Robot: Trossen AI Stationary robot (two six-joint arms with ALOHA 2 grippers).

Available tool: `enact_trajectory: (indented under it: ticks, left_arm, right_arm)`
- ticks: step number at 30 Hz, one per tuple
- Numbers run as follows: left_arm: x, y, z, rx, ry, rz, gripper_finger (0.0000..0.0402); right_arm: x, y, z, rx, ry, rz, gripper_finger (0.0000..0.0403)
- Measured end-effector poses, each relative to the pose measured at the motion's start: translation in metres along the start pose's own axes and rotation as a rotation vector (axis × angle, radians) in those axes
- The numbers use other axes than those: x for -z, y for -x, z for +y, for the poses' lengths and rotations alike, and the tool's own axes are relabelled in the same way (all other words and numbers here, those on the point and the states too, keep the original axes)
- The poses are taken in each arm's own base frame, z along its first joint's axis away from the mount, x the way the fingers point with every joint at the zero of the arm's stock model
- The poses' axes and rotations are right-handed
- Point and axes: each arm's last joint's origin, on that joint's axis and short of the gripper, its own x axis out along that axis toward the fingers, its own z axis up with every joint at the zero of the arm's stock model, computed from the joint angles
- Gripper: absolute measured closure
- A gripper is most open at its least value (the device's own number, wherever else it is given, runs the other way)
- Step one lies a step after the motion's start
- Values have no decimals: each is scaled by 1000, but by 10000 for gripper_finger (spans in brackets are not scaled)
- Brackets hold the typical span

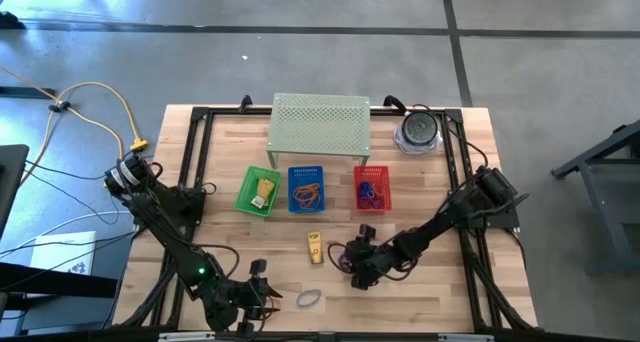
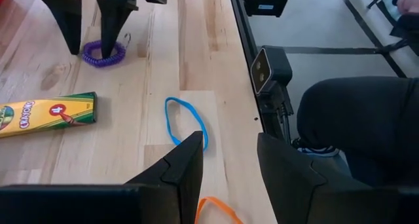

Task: Pick & Place Office Desk Supplies
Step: Put the purple spring keychain into the red bin

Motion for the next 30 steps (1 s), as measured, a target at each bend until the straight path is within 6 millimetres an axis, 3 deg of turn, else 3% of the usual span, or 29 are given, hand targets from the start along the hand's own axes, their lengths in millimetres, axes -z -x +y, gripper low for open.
enact_trajectory:
  ticks: [11, 17, 24, 30]
  left_arm:
    - [0, 0, 0, 0, -1, 1, 262]
    - [1, 0, 0, -1, -3, 5, 262]
    - [3, 1, 0, -2, -13, 14, 262]
    - [3, 1, -1, -1, -15, 16, 262]
  right_arm:
    - [0, 1, 3, -47, -8, -1, 388]
    - [-2, 4, 6, -56, -12, -4, 394]
    - [-19, 38, 17, -102, 35, 50, 396]
    - [-38, 70, 18, -24, 80, 97, 397]
